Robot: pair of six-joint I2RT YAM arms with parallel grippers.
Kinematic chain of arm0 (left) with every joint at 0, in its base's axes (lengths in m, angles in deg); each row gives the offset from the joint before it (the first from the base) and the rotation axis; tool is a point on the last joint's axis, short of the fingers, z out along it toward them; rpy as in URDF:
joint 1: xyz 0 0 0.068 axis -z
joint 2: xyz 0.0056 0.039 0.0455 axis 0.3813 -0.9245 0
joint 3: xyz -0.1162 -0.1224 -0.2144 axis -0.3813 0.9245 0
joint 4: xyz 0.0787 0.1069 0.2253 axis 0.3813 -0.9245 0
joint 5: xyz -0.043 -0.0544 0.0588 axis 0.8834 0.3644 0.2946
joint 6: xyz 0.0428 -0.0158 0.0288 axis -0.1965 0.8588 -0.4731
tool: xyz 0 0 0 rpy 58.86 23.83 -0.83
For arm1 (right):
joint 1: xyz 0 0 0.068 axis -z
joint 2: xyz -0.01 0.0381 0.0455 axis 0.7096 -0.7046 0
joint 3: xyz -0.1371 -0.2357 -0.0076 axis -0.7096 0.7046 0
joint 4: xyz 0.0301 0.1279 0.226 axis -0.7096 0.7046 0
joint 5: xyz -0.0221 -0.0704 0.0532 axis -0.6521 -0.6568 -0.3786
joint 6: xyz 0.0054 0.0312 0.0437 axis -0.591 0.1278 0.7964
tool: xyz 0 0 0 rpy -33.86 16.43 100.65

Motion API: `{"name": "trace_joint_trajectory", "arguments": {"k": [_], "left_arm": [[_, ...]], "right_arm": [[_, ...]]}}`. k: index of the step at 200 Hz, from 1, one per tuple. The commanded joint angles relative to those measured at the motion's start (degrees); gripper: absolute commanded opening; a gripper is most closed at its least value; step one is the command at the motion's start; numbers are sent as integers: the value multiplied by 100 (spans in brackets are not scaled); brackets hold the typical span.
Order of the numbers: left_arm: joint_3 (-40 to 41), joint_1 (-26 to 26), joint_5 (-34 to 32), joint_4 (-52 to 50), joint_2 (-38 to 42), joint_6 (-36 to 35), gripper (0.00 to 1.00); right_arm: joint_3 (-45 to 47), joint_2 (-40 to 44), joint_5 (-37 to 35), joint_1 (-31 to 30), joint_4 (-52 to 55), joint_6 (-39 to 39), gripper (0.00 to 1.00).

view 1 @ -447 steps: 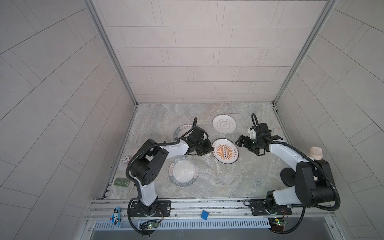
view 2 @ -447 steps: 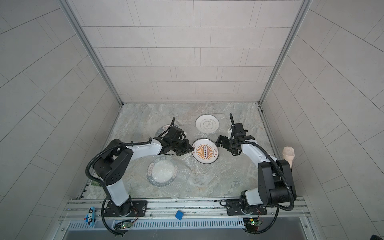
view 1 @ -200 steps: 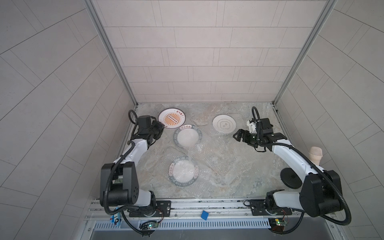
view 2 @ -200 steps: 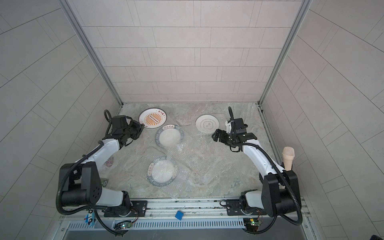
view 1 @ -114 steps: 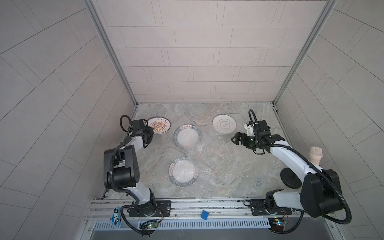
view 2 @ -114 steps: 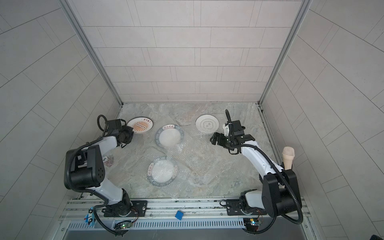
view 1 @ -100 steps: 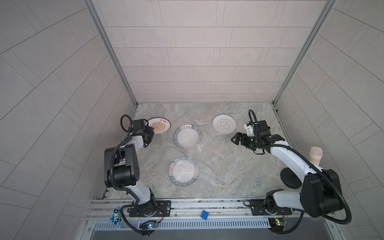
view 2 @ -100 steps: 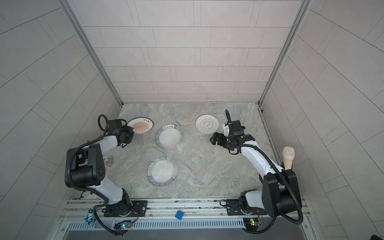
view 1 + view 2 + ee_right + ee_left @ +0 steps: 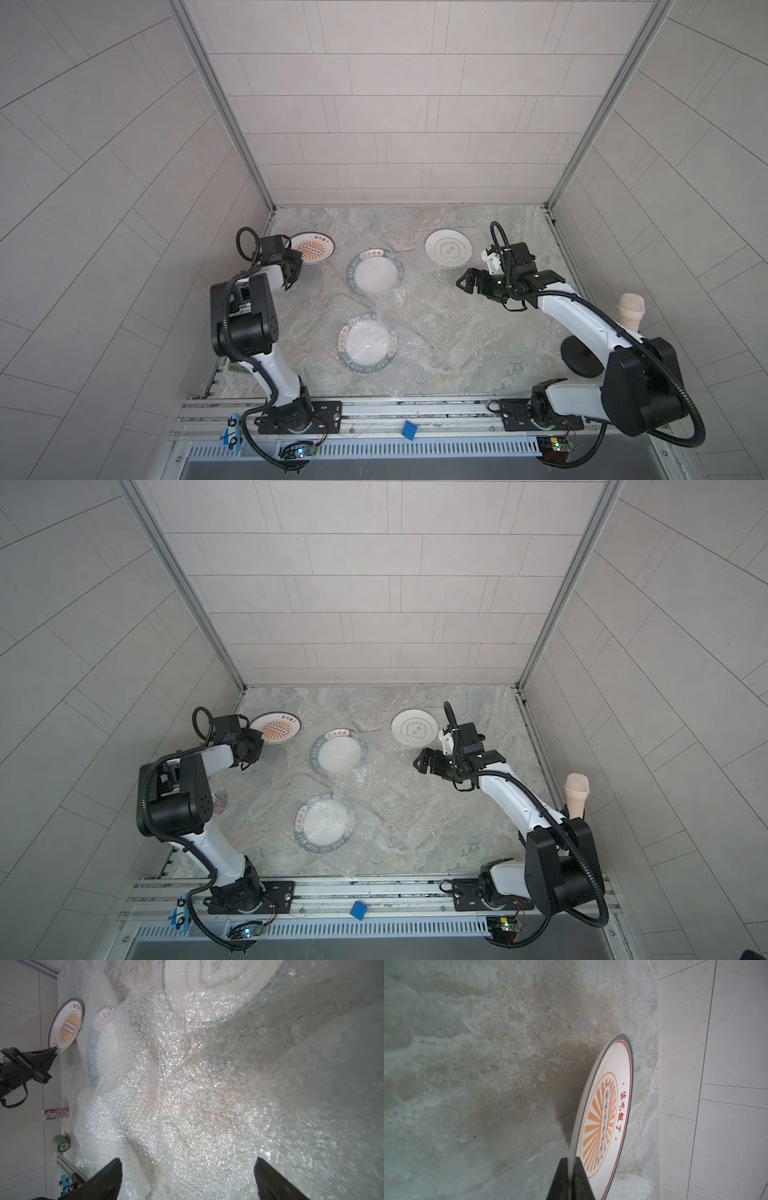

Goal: Unpack dinner plates from bubble wrap
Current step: Place the plate at the center of the board.

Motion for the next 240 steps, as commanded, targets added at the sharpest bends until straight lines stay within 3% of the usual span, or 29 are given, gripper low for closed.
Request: {"name": "trace_joint_trajectory", "arguments": {"k": [1, 60, 155, 175, 197, 218, 240], "left_arm": [[-155, -147, 79, 176, -56, -90, 3], [-81, -226, 184, 203, -142, -111, 28], [-71, -373, 190, 123, -131, 1, 45], [-9, -415, 329, 245, -83, 28, 52], [110, -426, 308, 153, 166, -64, 61], [342, -454, 368, 107, 566, -48, 63], [461, -380, 702, -199, 1177, -275, 69]], "right_arm": [[-24, -44, 98, -125, -90, 37, 100], [-67, -340, 175, -225, -303, 200, 100], [-13, -307, 2, -234, -184, 126, 100], [-36, -316, -55, -234, -138, 133, 100], [-51, -316, -69, -234, -139, 132, 100], [-123, -299, -238, -305, -20, 80, 100], [-398, -331, -455, -572, 250, -72, 100]]}}
